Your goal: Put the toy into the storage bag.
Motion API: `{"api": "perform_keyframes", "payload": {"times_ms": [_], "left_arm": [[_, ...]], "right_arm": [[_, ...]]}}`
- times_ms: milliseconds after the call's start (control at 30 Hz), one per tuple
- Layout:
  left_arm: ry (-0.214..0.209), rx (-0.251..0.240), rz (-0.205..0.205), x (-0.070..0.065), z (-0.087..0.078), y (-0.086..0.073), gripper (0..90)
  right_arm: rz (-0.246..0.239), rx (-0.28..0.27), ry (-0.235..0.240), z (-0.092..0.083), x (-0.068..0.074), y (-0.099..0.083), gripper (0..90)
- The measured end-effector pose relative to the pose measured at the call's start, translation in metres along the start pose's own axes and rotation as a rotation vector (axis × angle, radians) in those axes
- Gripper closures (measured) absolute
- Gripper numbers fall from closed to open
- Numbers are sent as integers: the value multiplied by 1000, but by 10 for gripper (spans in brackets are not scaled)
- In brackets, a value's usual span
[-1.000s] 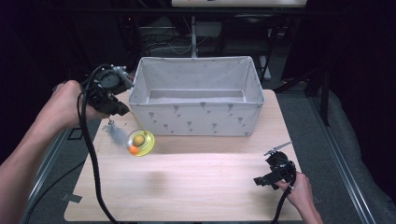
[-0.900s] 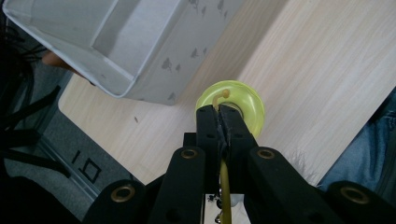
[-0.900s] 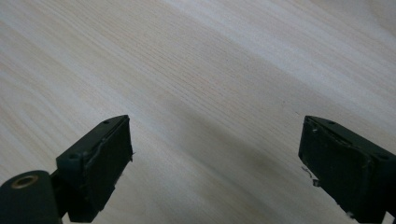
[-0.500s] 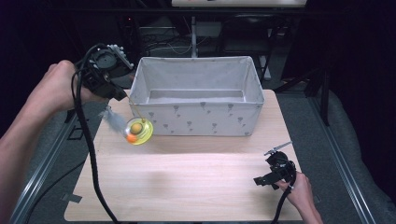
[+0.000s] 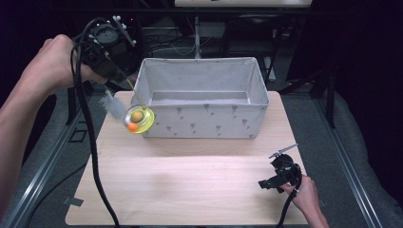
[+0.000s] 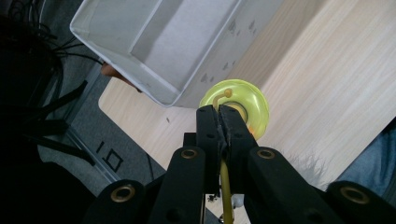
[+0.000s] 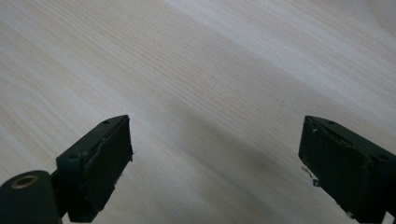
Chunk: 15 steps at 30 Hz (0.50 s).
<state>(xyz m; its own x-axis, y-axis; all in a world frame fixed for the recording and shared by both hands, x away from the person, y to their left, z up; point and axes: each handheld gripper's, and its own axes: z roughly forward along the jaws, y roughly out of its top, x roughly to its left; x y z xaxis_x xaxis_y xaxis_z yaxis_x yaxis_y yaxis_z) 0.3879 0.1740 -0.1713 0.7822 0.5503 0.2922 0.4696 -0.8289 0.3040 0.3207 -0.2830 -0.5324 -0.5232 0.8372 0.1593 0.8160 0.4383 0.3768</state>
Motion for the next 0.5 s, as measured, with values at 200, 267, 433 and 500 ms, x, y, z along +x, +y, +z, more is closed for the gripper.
{"api": "perform_keyframes", "payload": {"times_ms": [200,267,433,500], "left_arm": [[11,11,1,7,-2,10,882],[14,9,5,8,-3,14,882],[24,12,-7,13,-4,23,882],[26,9,-11,16,-5,26,882]], "right_arm": [[8,-5,2,1,0,0,90],[-1,7,8,0,-1,1,90],[8,-7,14,1,-1,0,90],[3,2,2,1,-2,0,90]]}}
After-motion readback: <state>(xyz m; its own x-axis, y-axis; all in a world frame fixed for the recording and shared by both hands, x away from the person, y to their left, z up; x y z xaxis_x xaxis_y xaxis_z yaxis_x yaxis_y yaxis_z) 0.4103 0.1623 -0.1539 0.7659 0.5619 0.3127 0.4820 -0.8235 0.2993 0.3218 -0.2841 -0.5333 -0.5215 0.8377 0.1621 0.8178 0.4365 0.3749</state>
